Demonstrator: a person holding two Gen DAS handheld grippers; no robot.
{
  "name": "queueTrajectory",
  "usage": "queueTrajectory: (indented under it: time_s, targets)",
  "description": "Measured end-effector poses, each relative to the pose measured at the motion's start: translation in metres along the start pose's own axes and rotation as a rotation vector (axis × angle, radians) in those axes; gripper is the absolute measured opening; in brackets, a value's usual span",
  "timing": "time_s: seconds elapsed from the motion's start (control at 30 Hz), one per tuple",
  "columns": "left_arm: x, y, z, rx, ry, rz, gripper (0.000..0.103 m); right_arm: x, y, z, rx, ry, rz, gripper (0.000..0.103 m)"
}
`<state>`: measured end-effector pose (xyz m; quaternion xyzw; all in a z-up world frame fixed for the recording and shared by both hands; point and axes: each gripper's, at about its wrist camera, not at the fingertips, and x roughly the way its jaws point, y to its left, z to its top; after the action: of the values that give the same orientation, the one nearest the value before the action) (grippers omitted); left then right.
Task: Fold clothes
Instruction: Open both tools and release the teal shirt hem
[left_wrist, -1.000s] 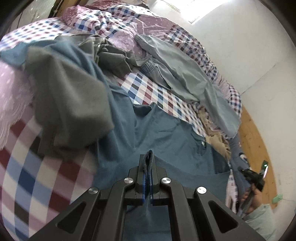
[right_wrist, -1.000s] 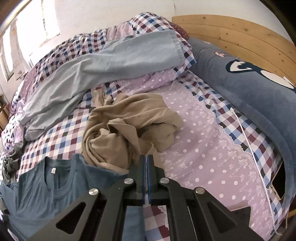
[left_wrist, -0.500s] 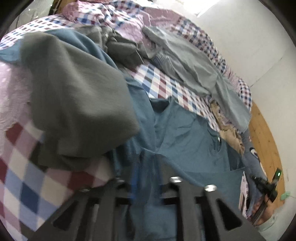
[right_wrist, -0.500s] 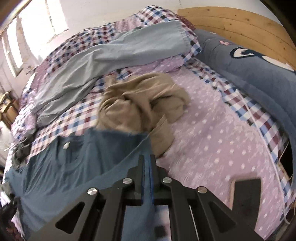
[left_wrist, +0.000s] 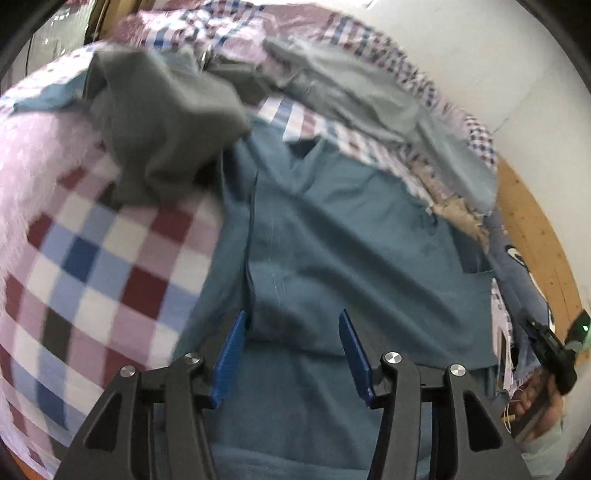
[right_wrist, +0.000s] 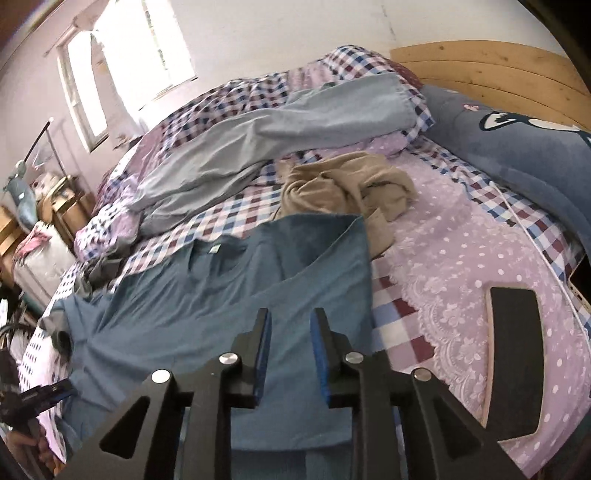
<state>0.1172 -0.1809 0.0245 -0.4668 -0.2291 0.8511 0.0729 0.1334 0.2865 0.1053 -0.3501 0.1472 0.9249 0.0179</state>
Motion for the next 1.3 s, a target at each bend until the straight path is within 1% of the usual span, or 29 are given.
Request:
queueTrajectory:
  time_s: [0.07, 0.13, 0.17, 0.23, 0.27, 0.3, 0.33, 0.4, 0.5, 0.7, 0.8, 0.83, 0.87, 0.9, 0.93, 1.0, 1.07, 1.1, 1.17, 1.27, 1.3]
  targets:
    - [0.003, -0.001, 0.0, -0.009, 0.0, 0.011, 0.055, 0.0, -0.004, -0.006, 0.005, 0.01, -0.006, 0.025]
    - [0.006, -0.001, 0.001, -0.018, 0.0, 0.021, 0.036, 0.0, -0.011, -0.011, 0.015, 0.016, -0.018, 0.025]
    - [0.007, -0.002, 0.001, -0.022, -0.001, 0.027, 0.016, -0.002, -0.016, -0.011, 0.026, 0.012, -0.028, 0.025]
    - [0.006, 0.003, 0.001, -0.06, -0.007, 0.003, 0.013, -0.007, -0.027, -0.009, 0.058, -0.003, -0.047, 0.025]
    - [0.003, 0.006, -0.001, -0.074, -0.017, -0.009, 0.01, -0.01, -0.034, -0.008, 0.08, -0.014, -0.053, 0.025]
    - [0.0, 0.009, -0.002, -0.087, -0.028, -0.02, 0.009, -0.014, -0.042, -0.007, 0.106, -0.023, -0.057, 0.025]
    - [-0.004, 0.01, -0.003, -0.093, -0.048, -0.019, 0.009, -0.017, -0.05, -0.007, 0.129, -0.028, -0.063, 0.025]
    - [-0.006, 0.012, -0.004, -0.101, -0.062, -0.012, 0.008, -0.02, -0.062, -0.008, 0.165, -0.025, -0.074, 0.027]
    - [0.002, 0.016, -0.006, -0.118, -0.031, 0.0, 0.008, -0.022, -0.078, -0.011, 0.208, -0.01, -0.087, 0.028]
    - [0.006, 0.017, -0.006, -0.123, -0.033, 0.0, 0.009, -0.024, -0.086, -0.02, 0.169, 0.033, -0.101, 0.028]
    - [0.006, 0.011, -0.007, -0.095, -0.038, 0.018, 0.009, -0.03, -0.093, -0.024, 0.175, 0.024, -0.127, 0.028]
    - [0.006, 0.009, -0.008, -0.086, -0.039, 0.025, 0.01, -0.032, -0.095, -0.025, 0.181, 0.019, -0.135, 0.028]
    - [0.005, 0.008, -0.008, -0.082, -0.04, 0.024, 0.013, -0.035, -0.097, -0.026, 0.189, 0.011, -0.143, 0.028]
    - [0.004, 0.008, -0.009, -0.078, -0.04, 0.023, 0.021, -0.037, -0.097, -0.027, 0.196, 0.002, -0.15, 0.028]
    - [0.002, 0.008, -0.01, -0.082, -0.044, 0.009, 0.026, -0.038, -0.096, -0.027, 0.197, -0.005, -0.154, 0.028]
    - [-0.003, 0.01, -0.011, -0.091, -0.05, -0.02, 0.047, -0.04, -0.093, -0.027, 0.196, -0.017, -0.16, 0.029]
    - [-0.012, 0.012, -0.011, -0.098, -0.078, -0.038, 0.054, -0.038, -0.086, -0.027, 0.178, -0.019, -0.157, 0.029]
    - [-0.018, 0.013, -0.011, -0.104, -0.095, -0.049, 0.055, -0.035, -0.081, -0.026, 0.165, -0.017, -0.153, 0.029]
    - [-0.032, 0.02, -0.01, -0.128, -0.146, -0.066, 0.057, -0.03, -0.071, -0.026, 0.14, -0.011, -0.142, 0.03]
    - [-0.053, 0.038, -0.006, -0.185, -0.242, -0.076, 0.061, -0.02, -0.058, -0.027, 0.115, -0.001, -0.123, 0.03]
    - [-0.058, 0.045, -0.004, -0.209, -0.272, -0.081, 0.064, -0.017, -0.053, -0.027, 0.11, 0.003, -0.115, 0.03]
